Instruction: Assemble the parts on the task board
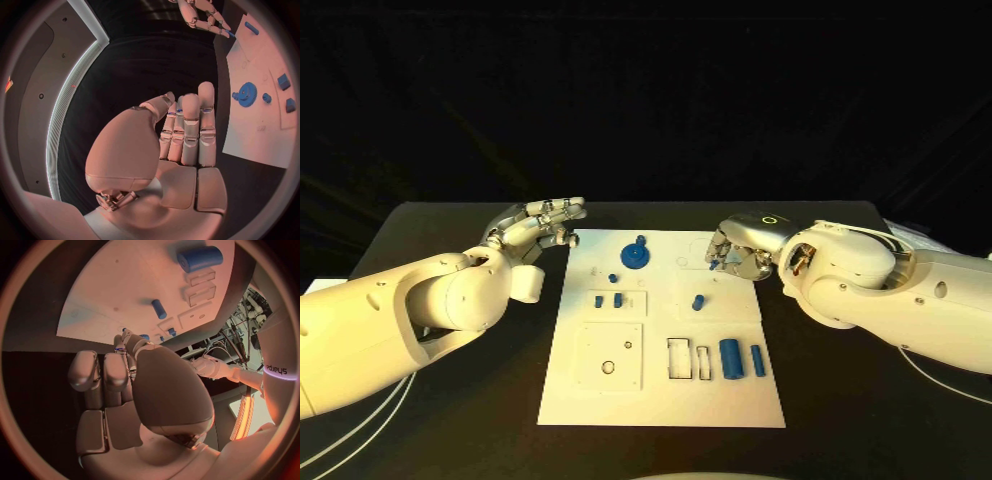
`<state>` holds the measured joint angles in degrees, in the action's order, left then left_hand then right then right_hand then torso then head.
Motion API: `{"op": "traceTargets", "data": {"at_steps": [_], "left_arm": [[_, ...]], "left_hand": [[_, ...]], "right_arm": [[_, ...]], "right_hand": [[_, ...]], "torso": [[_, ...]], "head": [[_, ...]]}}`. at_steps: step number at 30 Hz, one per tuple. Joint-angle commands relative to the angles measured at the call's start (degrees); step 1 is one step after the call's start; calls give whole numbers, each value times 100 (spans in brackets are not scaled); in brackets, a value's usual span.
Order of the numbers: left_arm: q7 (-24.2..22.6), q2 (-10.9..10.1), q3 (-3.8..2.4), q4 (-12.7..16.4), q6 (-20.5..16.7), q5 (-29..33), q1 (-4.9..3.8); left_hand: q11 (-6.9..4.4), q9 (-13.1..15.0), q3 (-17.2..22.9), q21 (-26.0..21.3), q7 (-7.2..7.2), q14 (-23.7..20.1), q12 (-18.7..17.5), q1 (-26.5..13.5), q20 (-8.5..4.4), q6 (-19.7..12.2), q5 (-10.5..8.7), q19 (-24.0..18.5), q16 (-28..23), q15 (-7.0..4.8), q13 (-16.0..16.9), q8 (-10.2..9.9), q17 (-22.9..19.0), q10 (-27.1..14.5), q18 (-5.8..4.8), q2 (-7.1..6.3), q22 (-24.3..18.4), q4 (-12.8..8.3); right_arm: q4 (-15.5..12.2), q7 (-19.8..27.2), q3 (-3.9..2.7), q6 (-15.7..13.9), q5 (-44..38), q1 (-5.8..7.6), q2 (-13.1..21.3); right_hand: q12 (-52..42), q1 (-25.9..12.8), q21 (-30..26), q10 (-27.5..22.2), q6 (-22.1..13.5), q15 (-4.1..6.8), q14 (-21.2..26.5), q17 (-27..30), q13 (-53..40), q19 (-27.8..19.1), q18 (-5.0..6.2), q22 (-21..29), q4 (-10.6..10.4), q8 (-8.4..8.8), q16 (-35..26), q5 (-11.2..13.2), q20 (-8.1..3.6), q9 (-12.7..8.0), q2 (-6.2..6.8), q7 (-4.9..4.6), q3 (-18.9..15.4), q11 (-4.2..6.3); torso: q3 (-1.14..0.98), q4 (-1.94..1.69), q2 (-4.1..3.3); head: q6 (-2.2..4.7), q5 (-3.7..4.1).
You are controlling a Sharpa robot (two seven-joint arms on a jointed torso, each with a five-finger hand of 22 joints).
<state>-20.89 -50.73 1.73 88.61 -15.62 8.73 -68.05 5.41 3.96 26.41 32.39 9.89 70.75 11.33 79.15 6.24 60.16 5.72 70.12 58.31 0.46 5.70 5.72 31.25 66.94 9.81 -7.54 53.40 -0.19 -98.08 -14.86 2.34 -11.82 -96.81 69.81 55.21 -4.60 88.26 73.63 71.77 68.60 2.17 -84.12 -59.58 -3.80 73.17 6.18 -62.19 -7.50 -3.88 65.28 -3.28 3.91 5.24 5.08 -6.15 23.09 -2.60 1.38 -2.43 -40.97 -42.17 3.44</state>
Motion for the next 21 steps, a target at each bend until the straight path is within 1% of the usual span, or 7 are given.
{"op": "traceTargets", "data": {"at_steps": [1, 5, 11, 12, 13, 18, 21], "left_arm": [[-22, 18, -4, 1, 109, 0, 0], [-13, 27, -4, 6, 124, -2, 0], [-9, 44, -4, 19, 140, -19, 0], [-9, 45, -4, 20, 142, -20, 0], [-9, 48, -4, 21, 143, -21, 0], [-3, 70, -4, 26, 161, -24, 0], [-1, 75, -4, 41, 165, -24, 0]], "left_hand": [[3, -8, -17, -12, 11, -5, 38, 18, -1, -37, -18, -1, -29, 9, 6, 23, -4, -45, 58, 21, -5, -6], [3, -8, -17, -12, 11, -5, 38, 18, -1, -37, -18, -1, -29, 9, 6, 23, -4, -45, 58, 21, -5, -6], [3, -8, -17, -12, 11, -5, 38, 18, -1, -37, -18, -1, -29, 9, 6, 23, -4, -45, 58, 21, -5, -6], [3, -8, -17, -12, 11, -5, 38, 18, -1, -37, -18, -1, -29, 9, 6, 23, -4, -45, 58, 21, -5, -6], [3, -8, -17, -12, 11, -5, 38, 18, -1, -37, -18, -1, -29, 9, 6, 23, -4, -45, 58, 21, -5, -6], [7, -9, -24, -37, 14, -19, 46, 27, 0, -44, -17, -9, -40, 11, 7, 23, -28, -58, 61, 25, -20, -13], [7, -9, -24, -37, 14, -19, 46, 27, 0, -44, -17, -9, -40, 11, 7, 23, -28, -58, 61, 25, -20, -13]], "right_arm": [[-168, -36, -4, -81, 198, 10, -47], [-357, 8, -6, -61, 279, 0, -202], [-569, 110, -6, -6, 365, -85, -543], [-578, 130, -5, 12, 380, -107, -609], [-582, 150, -5, 32, 392, -134, -677], [-531, 253, 0, 138, 425, -322, -999], [-465, 297, 7, 204, 431, -440, -1136]], "right_hand": [[18, -69, 15, 38, 28, -18, -135, -5, -9, 42, -24, -5, 10, -25, 43, 24, 14, 8, -14, -10, 36, -14], [22, -76, 15, 37, 25, -25, -135, -5, -8, 43, -24, -6, 17, -23, 45, 22, 19, 8, -15, -15, 45, -17], [43, -97, 18, 26, 2, -54, -135, -15, -5, 45, -25, -9, 65, -10, 59, 13, 42, 11, -19, -42, 93, -41], [45, -100, 22, 26, 0, -56, -136, -25, -5, 50, -27, -17, 71, -9, 68, 12, 45, 11, -18, -46, 97, -44], [45, -101, 24, 25, -1, -57, -137, -28, -4, 52, -28, -20, 72, -9, 71, 12, 45, 11, -18, -47, 98, -45], [57, -114, 26, 15, -15, -72, -138, -29, -3, 52, -27, -21, 108, -3, 79, 3, 60, 13, -21, -65, 128, -60], [61, -118, 23, 13, -20, -76, -137, -27, -3, 48, -25, -16, 123, -2, 79, -2, 64, 14, -23, -70, 140, -64]], "torso": [[-2, -4, -2], [0, -8, -7], [12, -14, 0], [12, -5, -2], [16, -4, -3], [11, -9, -9], [14, -6, -9]], "head": [[-7, -29], [-26, -57], [-83, -164], [-86, -193], [-93, -228], [-125, -305], [-150, -351]]}}
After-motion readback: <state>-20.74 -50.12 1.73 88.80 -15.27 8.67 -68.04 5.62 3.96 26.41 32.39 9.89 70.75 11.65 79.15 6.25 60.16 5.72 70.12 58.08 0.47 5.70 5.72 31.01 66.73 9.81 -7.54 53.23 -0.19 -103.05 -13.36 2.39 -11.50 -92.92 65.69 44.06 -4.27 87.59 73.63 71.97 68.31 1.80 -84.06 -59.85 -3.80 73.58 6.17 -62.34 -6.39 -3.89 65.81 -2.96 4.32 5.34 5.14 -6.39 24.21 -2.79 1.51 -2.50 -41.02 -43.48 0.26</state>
